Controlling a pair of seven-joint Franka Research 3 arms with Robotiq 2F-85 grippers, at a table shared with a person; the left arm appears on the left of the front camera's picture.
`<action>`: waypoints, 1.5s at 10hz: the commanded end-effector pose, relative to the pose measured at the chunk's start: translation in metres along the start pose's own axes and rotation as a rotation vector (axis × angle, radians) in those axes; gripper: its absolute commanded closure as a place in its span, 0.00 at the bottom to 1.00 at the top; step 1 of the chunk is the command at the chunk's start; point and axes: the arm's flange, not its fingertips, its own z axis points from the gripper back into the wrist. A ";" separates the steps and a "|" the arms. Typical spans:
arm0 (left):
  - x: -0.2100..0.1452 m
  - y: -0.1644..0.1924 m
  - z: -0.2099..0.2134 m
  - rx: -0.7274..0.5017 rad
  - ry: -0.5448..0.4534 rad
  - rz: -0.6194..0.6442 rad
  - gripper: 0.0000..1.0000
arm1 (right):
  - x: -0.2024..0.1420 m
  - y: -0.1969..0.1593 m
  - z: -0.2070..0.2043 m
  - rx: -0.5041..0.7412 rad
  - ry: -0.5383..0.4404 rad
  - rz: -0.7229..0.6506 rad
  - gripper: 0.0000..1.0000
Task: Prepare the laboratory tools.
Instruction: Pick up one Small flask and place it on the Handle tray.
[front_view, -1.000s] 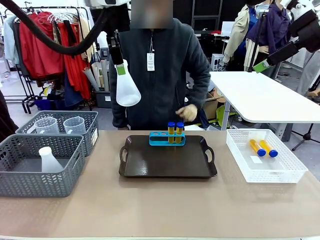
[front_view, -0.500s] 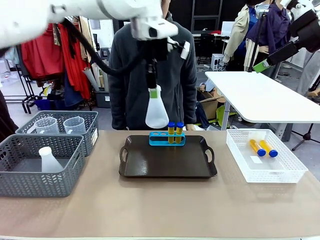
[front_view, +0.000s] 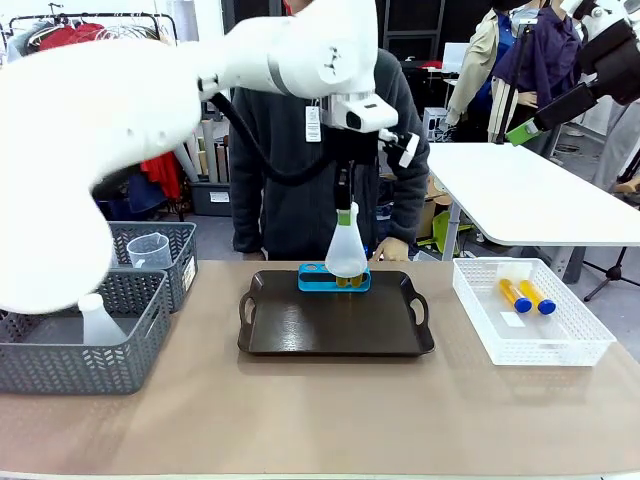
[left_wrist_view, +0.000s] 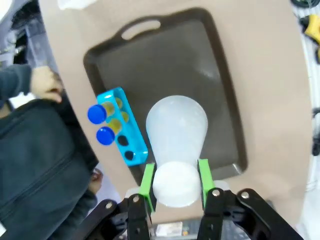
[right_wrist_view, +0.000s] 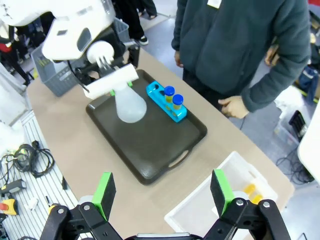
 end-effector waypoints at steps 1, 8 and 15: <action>0.025 0.043 0.003 0.013 0.032 -0.026 1.00 | 0.001 -0.001 0.000 0.018 -0.025 0.001 0.00; 0.039 0.040 -0.037 -0.021 -0.033 -0.029 1.00 | 0.001 -0.001 0.000 0.018 -0.025 0.001 0.00; 0.040 0.033 -0.092 0.038 0.006 -0.055 1.00 | 0.001 -0.001 0.000 0.018 -0.025 0.001 0.00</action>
